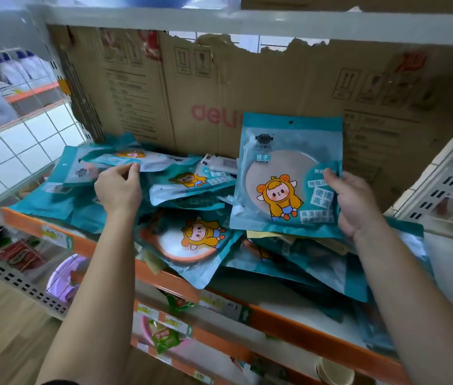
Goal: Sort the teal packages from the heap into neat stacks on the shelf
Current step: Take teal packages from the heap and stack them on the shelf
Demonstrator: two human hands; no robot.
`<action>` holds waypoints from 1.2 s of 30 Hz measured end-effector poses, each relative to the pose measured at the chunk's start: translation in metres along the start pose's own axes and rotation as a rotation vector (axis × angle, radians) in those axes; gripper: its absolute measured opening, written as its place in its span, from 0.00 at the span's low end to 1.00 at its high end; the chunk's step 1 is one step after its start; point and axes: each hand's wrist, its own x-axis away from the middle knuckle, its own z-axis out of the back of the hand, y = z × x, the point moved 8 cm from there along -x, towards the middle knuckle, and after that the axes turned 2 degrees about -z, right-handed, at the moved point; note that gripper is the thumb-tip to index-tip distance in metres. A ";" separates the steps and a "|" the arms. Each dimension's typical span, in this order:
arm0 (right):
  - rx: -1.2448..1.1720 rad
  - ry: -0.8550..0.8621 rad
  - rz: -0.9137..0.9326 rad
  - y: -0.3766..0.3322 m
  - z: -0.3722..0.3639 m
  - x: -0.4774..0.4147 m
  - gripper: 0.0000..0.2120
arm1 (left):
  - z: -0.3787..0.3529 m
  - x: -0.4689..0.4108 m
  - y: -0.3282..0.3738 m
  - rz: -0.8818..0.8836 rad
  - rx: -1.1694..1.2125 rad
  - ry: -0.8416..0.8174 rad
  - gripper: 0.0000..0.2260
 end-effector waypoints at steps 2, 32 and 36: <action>0.003 0.002 0.004 0.001 0.003 -0.001 0.07 | 0.009 0.004 -0.001 0.058 0.158 0.076 0.16; 0.019 0.046 -0.038 0.027 0.045 0.028 0.07 | -0.001 0.073 0.001 0.433 0.812 -0.368 0.21; 0.011 0.077 -0.015 0.024 0.058 0.037 0.07 | 0.004 0.076 0.022 0.314 0.741 -0.428 0.14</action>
